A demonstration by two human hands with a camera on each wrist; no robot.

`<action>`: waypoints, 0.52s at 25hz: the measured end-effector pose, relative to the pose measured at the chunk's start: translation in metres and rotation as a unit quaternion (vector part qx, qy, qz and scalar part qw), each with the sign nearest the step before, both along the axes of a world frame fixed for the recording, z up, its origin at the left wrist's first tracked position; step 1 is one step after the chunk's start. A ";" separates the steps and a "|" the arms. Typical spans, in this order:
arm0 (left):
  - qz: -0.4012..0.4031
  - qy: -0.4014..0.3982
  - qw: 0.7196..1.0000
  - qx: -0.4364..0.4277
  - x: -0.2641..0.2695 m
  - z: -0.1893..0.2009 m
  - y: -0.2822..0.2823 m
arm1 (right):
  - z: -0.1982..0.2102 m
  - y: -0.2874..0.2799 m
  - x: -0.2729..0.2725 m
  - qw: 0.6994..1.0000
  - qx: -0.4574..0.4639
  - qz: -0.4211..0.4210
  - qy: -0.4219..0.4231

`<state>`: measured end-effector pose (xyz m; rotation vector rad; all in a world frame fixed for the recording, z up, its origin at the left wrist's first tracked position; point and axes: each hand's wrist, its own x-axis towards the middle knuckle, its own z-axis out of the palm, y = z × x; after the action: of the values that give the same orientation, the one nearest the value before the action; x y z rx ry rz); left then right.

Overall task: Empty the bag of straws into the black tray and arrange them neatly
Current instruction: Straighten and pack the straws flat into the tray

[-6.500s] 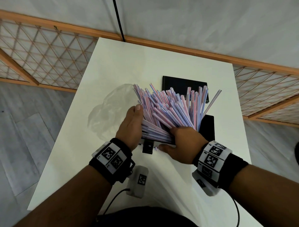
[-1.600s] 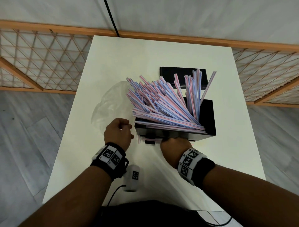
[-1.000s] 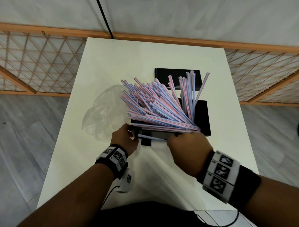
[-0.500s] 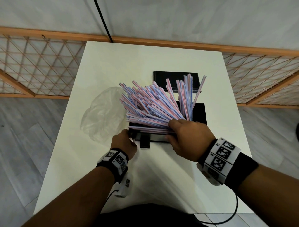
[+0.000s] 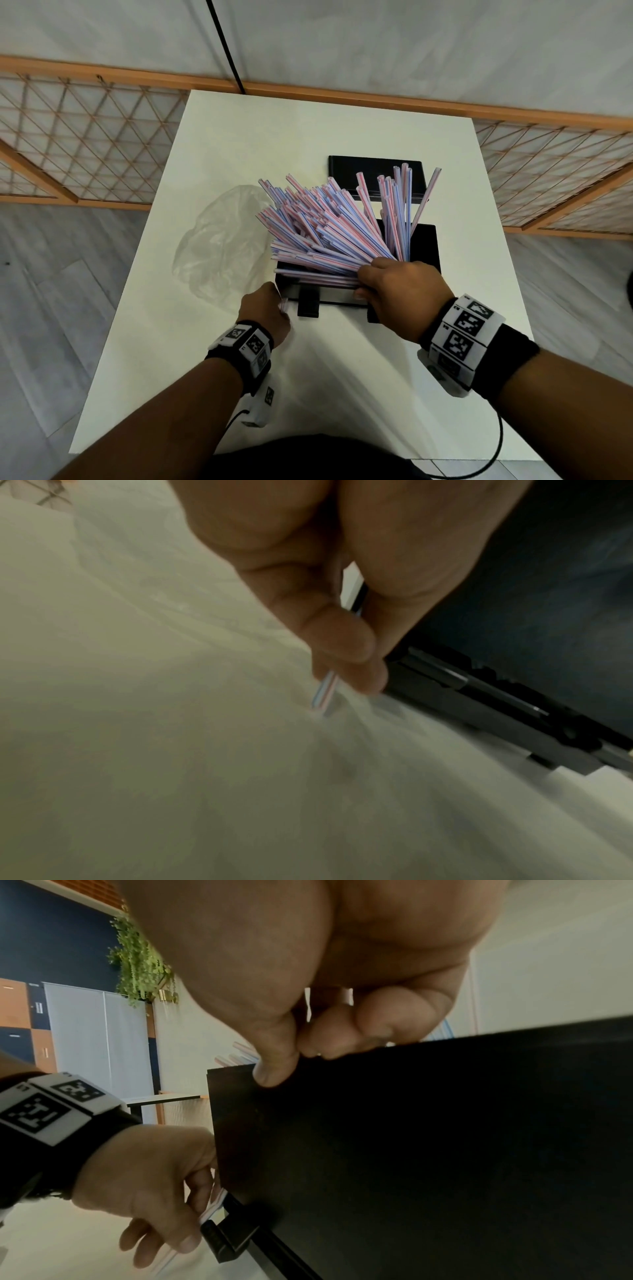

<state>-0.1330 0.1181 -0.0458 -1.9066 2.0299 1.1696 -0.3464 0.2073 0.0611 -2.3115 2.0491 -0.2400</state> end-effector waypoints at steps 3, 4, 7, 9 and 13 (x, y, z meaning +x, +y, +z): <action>-0.026 -0.022 0.999 0.026 0.003 0.003 0.000 | -0.001 0.000 -0.001 1.000 -0.001 0.002 -0.005; -0.015 -0.009 0.999 0.026 0.004 0.006 -0.001 | -0.001 0.001 -0.001 1.000 -0.001 0.003 -0.005; 0.046 0.041 0.998 0.033 0.002 0.012 -0.004 | -0.002 0.001 -0.002 1.000 -0.001 0.004 -0.007; 0.039 0.020 0.998 0.034 0.004 0.012 -0.003 | -0.002 0.000 -0.002 1.000 0.000 0.007 -0.009; -0.021 -0.029 0.996 0.077 0.004 0.017 0.002 | -0.003 0.000 -0.003 1.000 0.002 0.013 -0.014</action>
<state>-0.1287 0.1197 -0.0292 -1.7947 1.8821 1.2092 -0.3499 0.2070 0.0584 -2.3169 2.0049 -0.2665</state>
